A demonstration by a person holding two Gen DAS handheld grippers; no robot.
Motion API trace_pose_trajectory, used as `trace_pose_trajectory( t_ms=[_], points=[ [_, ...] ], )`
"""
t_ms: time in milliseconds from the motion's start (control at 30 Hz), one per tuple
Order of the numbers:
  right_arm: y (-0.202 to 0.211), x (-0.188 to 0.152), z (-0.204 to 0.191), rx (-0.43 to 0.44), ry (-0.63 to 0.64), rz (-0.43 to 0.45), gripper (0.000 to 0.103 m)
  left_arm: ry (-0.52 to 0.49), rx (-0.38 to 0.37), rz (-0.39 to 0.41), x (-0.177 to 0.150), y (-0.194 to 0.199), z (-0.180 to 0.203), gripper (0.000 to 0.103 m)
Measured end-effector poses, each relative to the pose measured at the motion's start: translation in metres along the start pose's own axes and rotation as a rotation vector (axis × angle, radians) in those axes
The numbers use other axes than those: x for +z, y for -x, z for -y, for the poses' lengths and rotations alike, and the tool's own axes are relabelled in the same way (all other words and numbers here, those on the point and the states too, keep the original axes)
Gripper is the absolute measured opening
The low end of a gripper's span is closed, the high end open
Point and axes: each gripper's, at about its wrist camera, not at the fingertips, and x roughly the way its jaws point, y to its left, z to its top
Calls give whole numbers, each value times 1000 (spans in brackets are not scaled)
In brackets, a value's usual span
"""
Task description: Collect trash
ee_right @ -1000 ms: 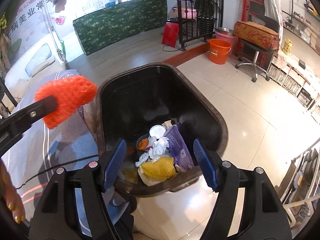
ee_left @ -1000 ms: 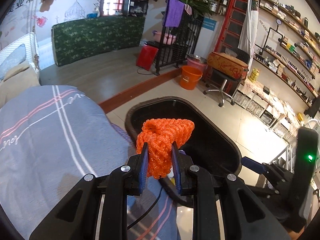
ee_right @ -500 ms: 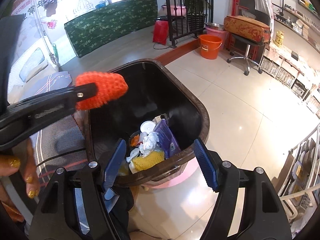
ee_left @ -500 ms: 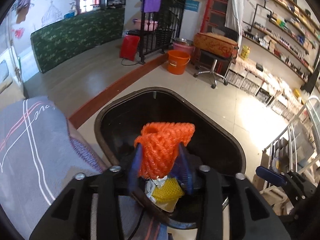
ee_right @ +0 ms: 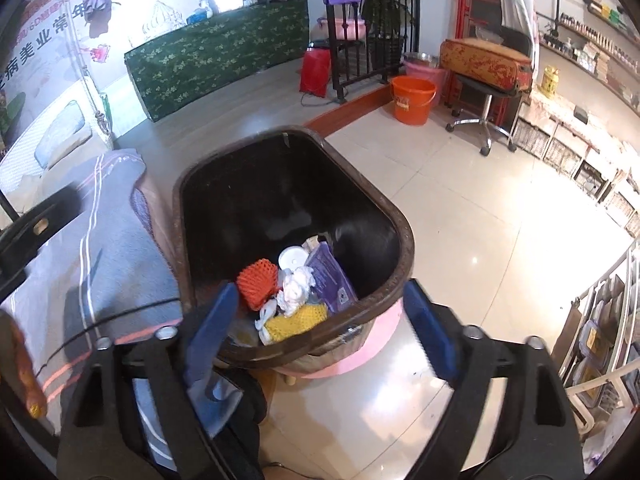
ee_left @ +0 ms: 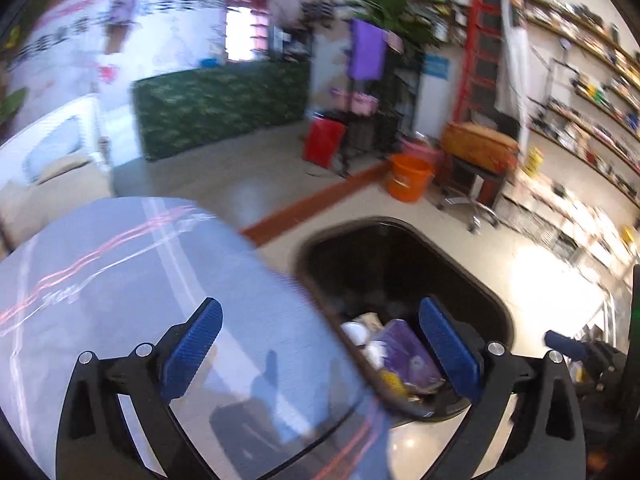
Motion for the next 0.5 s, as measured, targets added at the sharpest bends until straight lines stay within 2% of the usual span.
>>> trace_pose_trajectory(
  t_ms=[100, 200, 233, 333, 500],
  points=[
    [10, 0, -15, 27, -3, 37, 91, 88, 96, 65, -12, 32, -33, 97],
    [22, -3, -39, 52, 32, 87, 93, 94, 182, 102, -22, 58, -52, 97],
    [29, -6, -48, 53, 45, 114, 97, 104, 209, 111, -25, 68, -61, 97],
    [51, -16, -80, 28, 105, 227, 97, 155, 253, 142, -36, 99, -80, 97],
    [82, -37, -124, 8, 224, 353, 97, 202, 333, 215, -50, 140, -99, 97]
  ],
)
